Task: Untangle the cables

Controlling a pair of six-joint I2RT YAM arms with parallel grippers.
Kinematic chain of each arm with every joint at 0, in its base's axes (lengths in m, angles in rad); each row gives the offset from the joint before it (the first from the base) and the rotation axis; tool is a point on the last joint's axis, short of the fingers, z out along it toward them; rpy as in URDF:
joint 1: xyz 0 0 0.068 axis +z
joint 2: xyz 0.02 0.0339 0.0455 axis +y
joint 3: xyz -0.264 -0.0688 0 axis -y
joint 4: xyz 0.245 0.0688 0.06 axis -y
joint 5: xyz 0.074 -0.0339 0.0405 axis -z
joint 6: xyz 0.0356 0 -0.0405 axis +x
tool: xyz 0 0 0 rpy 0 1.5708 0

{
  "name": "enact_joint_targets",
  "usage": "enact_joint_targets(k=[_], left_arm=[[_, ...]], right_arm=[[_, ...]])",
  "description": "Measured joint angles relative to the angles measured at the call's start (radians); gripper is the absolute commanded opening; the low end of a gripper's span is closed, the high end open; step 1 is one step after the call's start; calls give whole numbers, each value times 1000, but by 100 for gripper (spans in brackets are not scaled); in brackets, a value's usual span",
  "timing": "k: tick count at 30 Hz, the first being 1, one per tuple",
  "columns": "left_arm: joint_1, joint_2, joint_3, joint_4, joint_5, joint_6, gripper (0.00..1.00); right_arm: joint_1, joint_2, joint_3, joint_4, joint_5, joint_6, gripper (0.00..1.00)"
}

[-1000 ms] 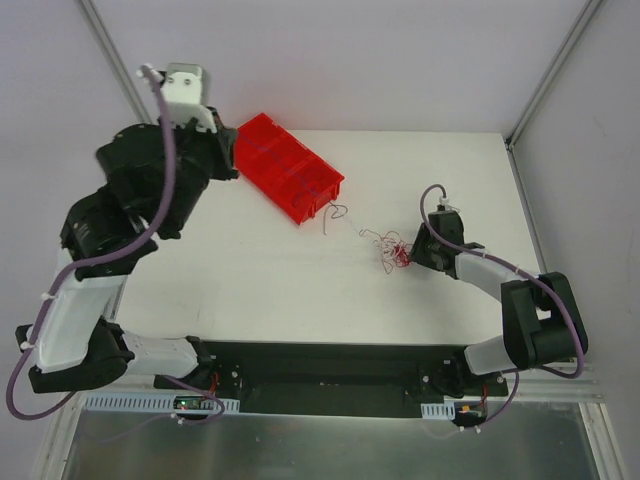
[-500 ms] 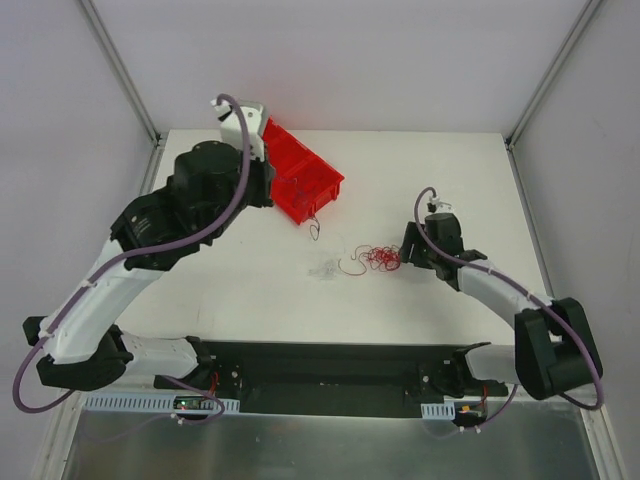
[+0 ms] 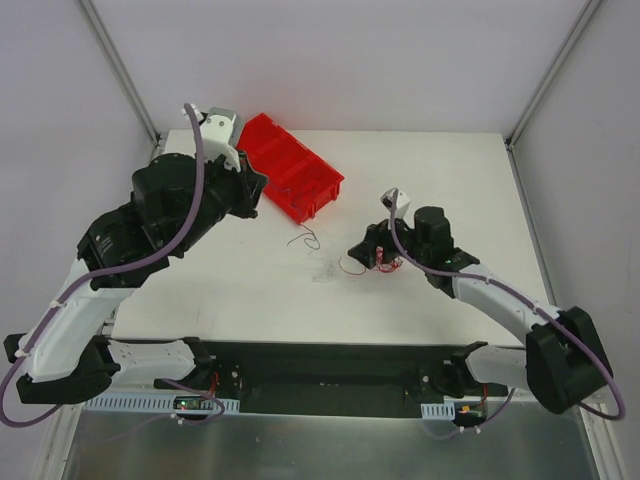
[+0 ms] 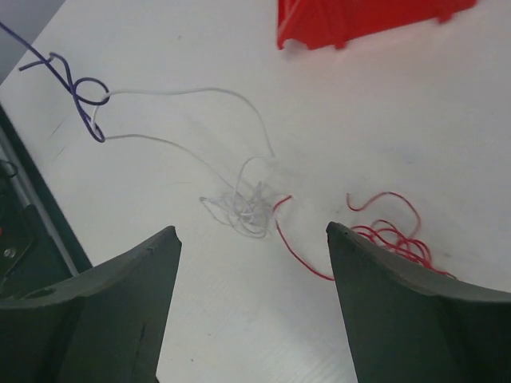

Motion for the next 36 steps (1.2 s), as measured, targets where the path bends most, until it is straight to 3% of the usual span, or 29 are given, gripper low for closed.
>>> enact_joint_targets(k=[4, 9, 18, 20, 23, 24, 29, 32, 36], left_arm=[[0, -27, 0, 12, 9, 0, 0], [0, -34, 0, 15, 43, 4, 0], [0, -66, -15, 16, 73, 8, 0], [0, -72, -15, 16, 77, 9, 0], [0, -78, -16, 16, 80, 13, 0], [0, -79, -16, 16, 79, 16, 0], [0, -112, -57, 16, 26, 28, 0], [0, -153, -81, 14, -54, 32, 0], [0, -237, -112, 22, -193, 47, 0]], right_arm=[[79, 110, 20, 65, -68, -1, 78], [211, 175, 39, 116, 16, -31, 77], [226, 369, 190, 164, 207, -50, 72], [229, 420, 232, 178, 224, -50, 60], [233, 483, 278, 209, 249, -35, 7], [234, 497, 285, 222, 266, -21, 2], [237, 458, 219, 272, 473, 68, 0], [217, 347, 108, 242, 664, 132, 0], [91, 173, -1, 130, 849, 217, 0]])
